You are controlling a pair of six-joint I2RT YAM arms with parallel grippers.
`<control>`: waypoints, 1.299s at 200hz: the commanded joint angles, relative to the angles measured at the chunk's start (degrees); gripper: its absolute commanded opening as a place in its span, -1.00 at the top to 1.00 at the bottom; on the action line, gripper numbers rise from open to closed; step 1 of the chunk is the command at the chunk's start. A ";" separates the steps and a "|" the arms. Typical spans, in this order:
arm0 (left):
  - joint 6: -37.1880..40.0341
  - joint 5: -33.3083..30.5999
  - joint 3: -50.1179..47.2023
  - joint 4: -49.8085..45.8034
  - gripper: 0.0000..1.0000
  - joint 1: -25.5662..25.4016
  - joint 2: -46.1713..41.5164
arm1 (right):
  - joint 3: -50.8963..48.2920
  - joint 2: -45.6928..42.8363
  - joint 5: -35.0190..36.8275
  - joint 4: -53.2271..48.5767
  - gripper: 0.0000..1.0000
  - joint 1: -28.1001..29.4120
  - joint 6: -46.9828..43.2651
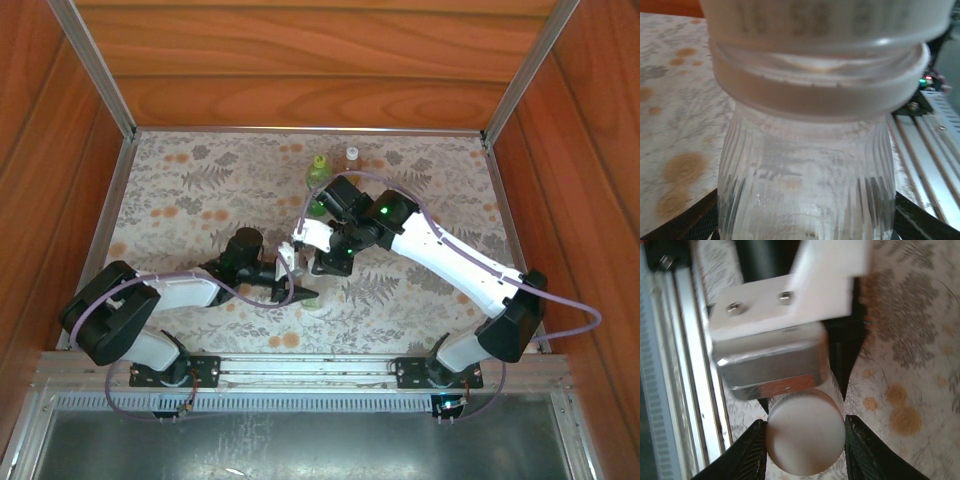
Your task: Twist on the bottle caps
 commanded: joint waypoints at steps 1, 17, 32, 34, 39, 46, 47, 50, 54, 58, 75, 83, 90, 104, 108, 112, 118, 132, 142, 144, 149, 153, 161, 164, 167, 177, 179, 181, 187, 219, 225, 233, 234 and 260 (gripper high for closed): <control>-3.41 -11.25 0.81 0.32 -0.24 0.26 -2.64 | 1.04 -0.65 9.44 3.26 0.67 -0.20 25.75; -3.43 -12.51 0.96 0.29 -0.24 0.30 -3.01 | 1.30 -0.79 15.06 0.64 0.67 0.25 39.77; -3.28 -12.20 1.23 0.29 -0.24 0.13 -2.53 | 1.01 -0.64 20.60 -2.98 0.71 1.00 51.36; -3.19 -12.10 1.24 0.28 -0.24 0.17 -2.42 | 1.01 -0.64 20.79 -3.41 0.70 1.09 52.34; -2.88 -11.81 1.40 0.29 -0.25 0.08 -2.28 | 0.89 -0.55 21.07 -4.22 0.70 1.30 54.12; -2.36 -11.43 1.34 0.30 -0.25 -0.12 -2.04 | 0.55 -0.72 21.82 -4.72 0.68 1.61 55.92; -2.32 -11.41 1.34 0.29 -0.25 -0.09 -2.00 | 0.47 -0.75 21.92 -4.75 0.68 1.64 56.11; -2.07 -11.20 1.40 0.31 -0.25 -0.16 -1.91 | 0.30 -0.87 22.15 -4.78 0.67 1.71 56.65; -1.79 -10.99 1.39 0.28 -0.25 -0.29 -1.79 | 0.01 -1.06 22.28 -4.68 0.65 1.73 56.97; -1.55 -10.73 1.34 0.32 -0.25 -0.39 -1.73 | -0.32 -1.45 22.19 -4.26 0.62 1.75 56.76; -0.65 -8.56 1.09 0.31 -0.25 -0.50 -1.62 | -1.14 -3.54 20.69 -1.45 0.46 1.64 53.00; -0.07 -6.89 0.86 0.28 -0.25 -0.52 -1.43 | -1.58 -4.65 17.61 0.79 0.31 1.65 48.97; 0.29 -5.57 0.73 0.30 -0.26 -0.50 -1.36 | -2.38 -5.82 15.32 3.11 0.19 1.63 45.59; 0.87 -3.20 0.50 0.28 -0.25 -0.51 -0.93 | -3.80 -8.42 11.89 6.41 -0.02 1.56 39.35; 1.03 -2.61 0.48 0.28 -0.26 -0.52 -0.79 | -4.29 -9.19 11.70 6.99 -0.08 1.52 37.43; 1.01 -2.23 0.38 0.28 -0.26 -0.54 -0.82 | -4.76 -9.98 11.83 7.63 -0.13 1.54 35.54; 0.82 -2.04 0.29 0.28 -0.25 -0.50 -0.91 | -5.53 -11.15 11.92 8.37 -0.19 1.48 32.32; 0.34 -0.36 0.20 0.28 -0.26 -0.09 -1.25 | -8.20 -14.30 10.75 10.51 -0.28 1.17 24.84; -1.10 2.14 0.58 0.32 -0.26 0.63 -1.52 | -10.64 -16.63 7.52 12.61 -0.34 0.88 19.15; -1.44 2.84 0.73 0.33 -0.26 0.82 -1.59 | -11.27 -17.23 6.38 13.08 -0.35 0.81 18.18; -2.11 4.60 0.98 0.28 -0.26 1.16 -1.77 | -12.70 -18.49 2.88 14.40 -0.35 0.50 15.34; -2.34 5.93 1.11 0.28 -0.26 1.34 -1.89 | -13.86 -19.55 0.04 15.27 -0.37 0.26 12.34; -2.67 8.52 1.38 0.28 -0.26 1.67 -2.20 | -15.87 -21.29 -4.70 16.81 -0.39 -0.07 6.92; -2.71 9.34 1.43 0.33 -0.26 1.73 -2.29 | -16.52 -21.75 -5.88 17.31 -0.42 -0.25 5.28; -2.68 10.15 1.43 0.29 -0.26 1.78 -2.38 | -17.00 -22.25 -6.60 17.60 -0.45 -0.26 3.82; -2.16 12.11 1.43 0.29 -0.26 1.92 -2.74 | -17.71 -22.75 -8.74 17.72 -0.49 -0.88 0.25; -2.01 12.39 1.36 0.28 -0.26 1.87 -2.82 | -17.60 -22.69 -9.07 17.50 -0.49 -0.99 -0.41; -1.84 12.81 1.34 0.28 -0.26 1.88 -2.91 | -17.49 -22.61 -9.50 17.37 -0.49 -1.21 -1.08; -1.35 13.89 1.11 0.28 -0.27 1.87 -3.21 | -17.24 -22.19 -10.38 16.92 -0.49 -1.75 -2.35; -0.53 15.84 0.47 0.33 -0.27 1.87 -4.18 | -14.68 -18.09 -17.82 13.92 -0.46 -4.55 -5.91; -0.39 16.06 0.49 0.29 -0.27 1.86 -4.41 | -14.33 -17.41 -18.32 13.62 -0.45 -4.77 -6.18; -0.26 16.36 0.47 0.28 -0.27 1.83 -4.62 | -14.01 -16.68 -18.70 13.24 -0.44 -4.98 -6.40; -0.26 16.42 0.47 0.28 -0.27 1.85 -4.61 | -14.02 -16.60 -18.77 13.23 -0.43 -5.00 -6.43; -0.17 16.86 0.25 0.29 -0.27 1.83 -5.13 | -13.94 -15.35 -19.36 13.45 -0.33 -5.57 -6.38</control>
